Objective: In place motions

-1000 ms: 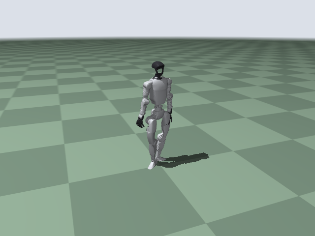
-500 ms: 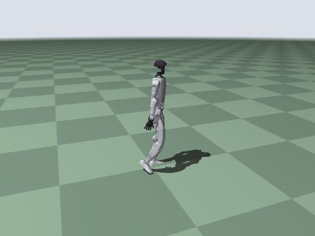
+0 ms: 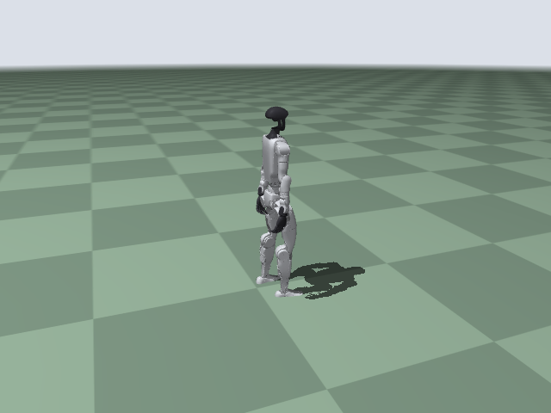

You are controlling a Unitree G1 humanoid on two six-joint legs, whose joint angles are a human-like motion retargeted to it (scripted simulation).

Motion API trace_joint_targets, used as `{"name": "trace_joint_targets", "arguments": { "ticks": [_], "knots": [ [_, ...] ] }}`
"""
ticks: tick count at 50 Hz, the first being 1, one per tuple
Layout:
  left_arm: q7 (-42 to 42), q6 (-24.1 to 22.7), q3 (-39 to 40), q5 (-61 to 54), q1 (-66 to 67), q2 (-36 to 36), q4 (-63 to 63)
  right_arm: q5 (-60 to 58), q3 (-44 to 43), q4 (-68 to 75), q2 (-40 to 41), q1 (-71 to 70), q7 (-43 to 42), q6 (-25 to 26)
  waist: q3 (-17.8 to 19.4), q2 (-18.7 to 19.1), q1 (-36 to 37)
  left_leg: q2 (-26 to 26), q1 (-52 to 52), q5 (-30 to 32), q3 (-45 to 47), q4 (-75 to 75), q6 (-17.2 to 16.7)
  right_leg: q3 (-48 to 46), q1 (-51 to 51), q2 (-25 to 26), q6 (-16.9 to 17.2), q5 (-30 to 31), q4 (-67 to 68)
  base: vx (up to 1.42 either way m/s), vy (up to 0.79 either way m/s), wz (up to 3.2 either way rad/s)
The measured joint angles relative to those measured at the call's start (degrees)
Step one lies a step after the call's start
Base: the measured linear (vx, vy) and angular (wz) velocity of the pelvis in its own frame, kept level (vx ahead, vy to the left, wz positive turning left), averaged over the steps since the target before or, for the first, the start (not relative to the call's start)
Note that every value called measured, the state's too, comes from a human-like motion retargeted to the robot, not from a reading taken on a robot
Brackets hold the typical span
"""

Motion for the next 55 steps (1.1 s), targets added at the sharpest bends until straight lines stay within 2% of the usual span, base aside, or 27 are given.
{"name": "trace_joint_targets", "arguments": {
  "ticks": [8, 10, 13, 15, 20, 25, 32, 39, 43, 50, 52, 55],
  "knots": [
    [-0.9, 0.2, -1.8, 1.7, -1.9, 1.0, -2.6, 2.1, -1.4, -0.5, -0.1, -1.1, 1.7, -0.2, 2.0, -1.2, 1.7, 0.4, -0.9, 3.2, -1.2, 0.2, -0.5, -4.5, 2.4, 0.3, -0.5, -1.0, -0.8, -0.04, -0.19, 0.56],
    [-1.5, 0.2, -2.1, 2.1, -2.4, 0.9, -3.1, 2.1, -1.8, -0.5, -0.2, -1.0, 1.8, -0.1, 1.7, -1.5, 1.1, 1.5, -1.3, 3.4, 3.1, 0.7, -0.5, -6.1, 2.2, -0.4, -0.4, -1.4, -0.8, -0.05, -0.07, 0.85],
    [-1.7, 0.0, -2.9, 2.7, -3.0, 0.3, -3.6, 1.9, -2.3, -0.1, -0.7, -0.7, 1.8, 0.0, 0.6, -1.6, -0.7, 4.3, -0.7, 2.9, 15.1, 2.6, -0.2, -9.3, 1.4, -1.8, -0.4, -1.7, -0.9, -0.07, -0.02, 1.01],
    [-1.6, -0.2, -3.3, 3.0, -3.3, -0.1, -3.8, 1.8, -2.5, 0.1, -1.0, -0.5, 1.6, 0.2, 0.1, -1.4, -1.7, 4.9, -0.4, 4.0, 18.1, 4.3, 0.5, -10.9, 1.0, -2.4, -0.4, -1.7, -1.0, -0.04, 0.02, 0.75],
    [-2.1, -0.4, -4.1, 4.0, -2.3, -0.8, -3.3, 2.0, -2.2, 0.9, -1.3, 0.4, 0.8, 0.9, -0.3, 0.2, -1.5, 5.0, 3.1, 1.7, 24.4, 1.2, -0.3, -10.5, 1.0, -1.3, -0.7, -1.5, -1.0, 0.03, 0.07, -0.05],
    [-2.7, 0.2, -3.8, 5.5, -0.8, -1.0, -1.9, 3.8, -2.2, 1.8, -0.7, 0.8, 0.3, 1.0, -2.2, 3.0, -4.4, 5.6, 3.1, 1.5, 23.7, -1.9, -2.2, -11.5, -0.1, 0.0, -1.0, -1.3, -0.7, 0.05, 0.05, 0.04],
    [-4.9, 0.9, -3.5, 7.5, 0.6, -0.7, -5.1, 4.6, 0.2, 3.9, -0.3, -0.1, 0.1, 1.2, -2.0, 4.2, -3.5, 6.2, 2.1, 1.3, 24.5, -1.8, -1.0, -10.7, -0.9, 0.4, -2.0, 0.0, -0.3, 0.02, 0.03, -0.12],
    [-6.6, 1.4, -4.5, 7.8, -1.4, -0.5, -10.3, 4.2, 1.9, 3.4, -0.1, -0.9, -0.5, 1.5, 1.5, 3.0, -0.4, 4.8, -1.6, 4.1, 19.4, -0.8, -0.3, -15.5, 0.7, -1.3, -2.2, 0.5, -1.6, -0.13, 0.06, 0.6],
    [-6.4, 0.5, -6.3, 7.1, -4.2, -2.0, -12.9, 4.0, 0.1, 2.2, -0.4, -0.6, 0.6, 1.5, 3.1, 2.0, 2.8, 2.3, -4.0, 6.7, 17.5, -1.1, 0.5, -22.4, 2.0, -3.4, -2.0, 0.5, -3.2, -0.28, 0.13, 1.56],
    [-5.4, -2.1, -9.9, 9.9, -3.9, -3.9, -13.8, 3.4, -3.0, 2.8, -2.0, 1.8, -1.1, 3.0, 1.6, 0.9, 4.7, 2.8, 2.9, 1.3, 48.6, 0.9, 3.7, -38.7, 5.0, -6.8, -1.0, -0.8, -3.9, -0.14, 0.17, 2.09],
    [-4.4, -2.2, -9.5, 10.2, -3.0, -3.5, -12.8, 3.9, -3.0, 3.8, -2.1, 1.9, -1.7, 3.7, 0.8, 0.1, 4.4, 2.7, 5.0, 1.2, 52.2, 2.4, 4.3, -42.1, 6.1, -7.8, -0.4, -1.4, -3.6, 0.02, 0.16, 1.83],
    [-3.3, -1.7, -7.6, 9.5, -1.3, -2.4, -10.3, 4.2, -3.1, 4.8, -1.6, 2.0, -1.5, 4.2, -0.7, -0.7, 4.0, 3.0, 6.3, 1.5, 50.6, 4.5, 3.9, -45.5, 7.6, -8.2, 0.3, -2.5, -2.8, 0.08, 0.16, 1.58]
  ]
}}
